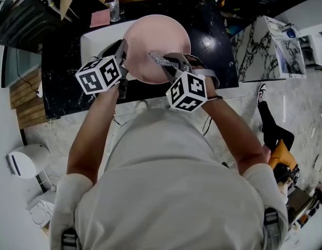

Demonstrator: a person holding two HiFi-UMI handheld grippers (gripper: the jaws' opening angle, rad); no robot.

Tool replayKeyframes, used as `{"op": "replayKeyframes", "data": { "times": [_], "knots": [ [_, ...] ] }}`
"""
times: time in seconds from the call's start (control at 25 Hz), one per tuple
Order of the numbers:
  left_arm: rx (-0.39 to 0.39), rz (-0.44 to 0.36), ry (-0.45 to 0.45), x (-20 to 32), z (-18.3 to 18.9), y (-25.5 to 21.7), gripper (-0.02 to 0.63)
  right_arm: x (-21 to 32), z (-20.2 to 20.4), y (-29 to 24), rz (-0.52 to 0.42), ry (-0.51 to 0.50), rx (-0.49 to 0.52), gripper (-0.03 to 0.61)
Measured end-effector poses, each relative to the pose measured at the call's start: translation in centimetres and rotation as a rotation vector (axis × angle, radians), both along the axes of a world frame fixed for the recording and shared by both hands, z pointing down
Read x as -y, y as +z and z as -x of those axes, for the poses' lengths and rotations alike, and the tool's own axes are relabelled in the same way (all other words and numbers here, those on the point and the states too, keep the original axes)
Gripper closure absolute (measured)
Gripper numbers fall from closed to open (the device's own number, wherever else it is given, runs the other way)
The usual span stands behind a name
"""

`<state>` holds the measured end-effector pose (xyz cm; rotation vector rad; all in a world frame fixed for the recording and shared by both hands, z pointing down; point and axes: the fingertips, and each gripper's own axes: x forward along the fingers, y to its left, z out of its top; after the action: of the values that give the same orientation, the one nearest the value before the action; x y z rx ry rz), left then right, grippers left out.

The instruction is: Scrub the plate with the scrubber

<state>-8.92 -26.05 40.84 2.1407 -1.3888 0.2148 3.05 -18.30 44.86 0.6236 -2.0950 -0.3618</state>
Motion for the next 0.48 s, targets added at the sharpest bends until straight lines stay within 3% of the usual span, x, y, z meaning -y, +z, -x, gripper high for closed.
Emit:
{"op": "replayKeyframes", "data": {
  "times": [0.28,0.48],
  "knots": [
    [0.006,0.0,0.025,-0.6,-0.8,0.2,0.589,6.8,-1.8,-4.8,-0.152,0.132,0.029,0.502],
    [0.002,0.006,0.026,-0.9,-1.0,0.4,0.584,7.9,-1.9,-3.7,-0.125,0.142,-0.003,0.502]
  ]
}}
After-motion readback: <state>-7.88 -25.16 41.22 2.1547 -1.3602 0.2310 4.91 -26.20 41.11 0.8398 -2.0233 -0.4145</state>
